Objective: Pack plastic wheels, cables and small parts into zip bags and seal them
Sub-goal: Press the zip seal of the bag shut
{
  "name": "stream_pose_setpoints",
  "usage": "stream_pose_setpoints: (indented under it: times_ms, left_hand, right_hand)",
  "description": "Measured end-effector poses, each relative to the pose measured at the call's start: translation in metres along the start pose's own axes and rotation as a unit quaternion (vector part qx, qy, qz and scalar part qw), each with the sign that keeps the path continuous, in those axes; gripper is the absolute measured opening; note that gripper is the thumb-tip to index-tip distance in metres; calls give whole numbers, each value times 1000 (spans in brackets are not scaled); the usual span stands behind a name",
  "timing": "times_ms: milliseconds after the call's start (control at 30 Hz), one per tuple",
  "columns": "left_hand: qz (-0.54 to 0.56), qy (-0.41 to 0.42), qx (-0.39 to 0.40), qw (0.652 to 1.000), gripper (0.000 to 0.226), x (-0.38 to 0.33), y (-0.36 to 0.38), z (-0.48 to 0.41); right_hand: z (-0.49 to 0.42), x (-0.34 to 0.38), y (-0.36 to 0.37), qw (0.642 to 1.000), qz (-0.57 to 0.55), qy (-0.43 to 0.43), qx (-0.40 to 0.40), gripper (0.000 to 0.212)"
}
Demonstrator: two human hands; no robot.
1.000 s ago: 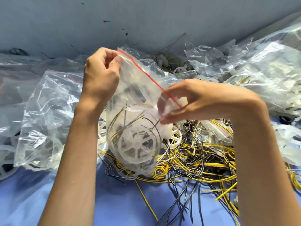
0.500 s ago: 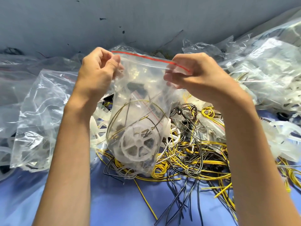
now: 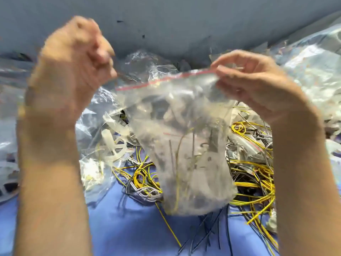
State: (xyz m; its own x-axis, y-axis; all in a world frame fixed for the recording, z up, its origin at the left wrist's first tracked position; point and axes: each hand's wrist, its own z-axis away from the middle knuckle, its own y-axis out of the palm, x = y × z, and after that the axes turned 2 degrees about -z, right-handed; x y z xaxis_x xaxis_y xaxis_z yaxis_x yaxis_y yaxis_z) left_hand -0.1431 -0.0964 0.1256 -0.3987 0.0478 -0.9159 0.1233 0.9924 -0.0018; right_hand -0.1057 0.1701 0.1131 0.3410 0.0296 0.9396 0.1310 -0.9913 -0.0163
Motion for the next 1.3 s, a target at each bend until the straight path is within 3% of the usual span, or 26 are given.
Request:
stream_pose_setpoints:
  times_ms: [133,300,500,633,800,933,1033,1133,1300]
  left_hand:
    - [-171,-73,91,978,34,18,10,0]
    - [-198,-84,141,966,34,15,17,5]
    - [-196,-57,174,963,25,18,8,12]
    - [-172,-28,159,972,20,17,9,12]
    - [-130,10,110,985,25,19,13,8]
    - [15,73,194,978,24,9,17,15]
    - [50,133,249,958,22,-6,15,15]
    - [13,127,219,967,20,-9,12,14]
    - [-132,-28,116,984,20,13,19,11]
  right_hand:
    - [-5,-8,2,996,47,49,-52,8]
    - [-3,-6,-3,994,74,68,-51,1]
    - [0,-5,-7,978,173,112,-41,29]
    - [0,-3,-7,974,186,120,-35,47]
    - [3,-2,-9,971,208,119,-11,52]
    - [14,12,-12,990,111,38,75,27]
    - [23,25,-12,990,33,-29,133,32]
    - [22,24,-11,986,43,-15,159,32]
    - [9,5,-10,980,159,86,86,27]
